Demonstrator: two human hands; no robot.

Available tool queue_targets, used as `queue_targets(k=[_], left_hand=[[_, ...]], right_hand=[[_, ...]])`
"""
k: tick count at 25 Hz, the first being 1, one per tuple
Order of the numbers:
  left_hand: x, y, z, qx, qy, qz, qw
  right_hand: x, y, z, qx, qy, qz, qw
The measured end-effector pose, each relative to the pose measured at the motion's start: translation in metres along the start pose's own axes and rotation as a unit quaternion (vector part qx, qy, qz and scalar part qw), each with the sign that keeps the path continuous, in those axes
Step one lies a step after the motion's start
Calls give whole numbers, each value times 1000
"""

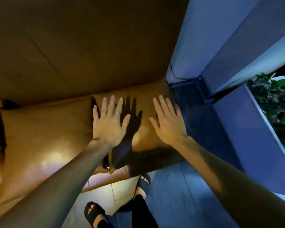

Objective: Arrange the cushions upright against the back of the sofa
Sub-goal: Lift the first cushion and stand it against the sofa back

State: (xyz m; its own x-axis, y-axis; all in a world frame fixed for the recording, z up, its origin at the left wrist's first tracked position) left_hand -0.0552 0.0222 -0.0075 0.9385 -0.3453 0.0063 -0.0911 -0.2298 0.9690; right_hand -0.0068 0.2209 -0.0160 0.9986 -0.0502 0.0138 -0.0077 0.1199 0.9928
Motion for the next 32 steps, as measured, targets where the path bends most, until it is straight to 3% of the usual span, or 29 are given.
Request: queue_targets(k=[11,15,18,20,22,25,27,29,32], left_hand=[[-45,-124,11,42,150,88,984],[-51,-156,18,88,214,128,964],[-63,-158,30,131,258,113,951],[-73,-157,45,182,320,98,925],[-75,-158,65,255,401,62,878],[-63,-165,93,403,530,-3,746],[-57,-169,101,472,574,-17,669],[-56,-167,101,490,585,-30,646],[-63,-152,98,477,571,-67,665]], right_hand=[[-56,-123,-28,-39,-19,92,995],[-58,-140,-27,-48,-15,57,997],[-68,-137,-50,-89,-104,56,989],[-74,-139,-78,-184,-232,84,952],[-75,-150,-104,-295,-327,116,890],[-77,-155,-122,-466,-413,124,772],[-82,-151,-124,-510,-438,117,731],[-88,-147,-127,-522,-448,99,719],[-89,-138,-131,-545,-446,68,707]])
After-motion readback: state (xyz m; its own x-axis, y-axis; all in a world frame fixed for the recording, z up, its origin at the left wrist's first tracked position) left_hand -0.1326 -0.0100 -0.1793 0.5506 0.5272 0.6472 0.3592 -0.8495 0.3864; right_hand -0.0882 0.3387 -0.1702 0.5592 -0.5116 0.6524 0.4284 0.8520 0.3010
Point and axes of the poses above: each hand's wrist, its own x-axis away from the middle knuckle, its own y-axis out of the back of the hand, z = x × y, the point moved 6 cm from there along -x, towards the middle knuckle, and after that the axes turned 7 degrees about -z, right-handed, at the moved point
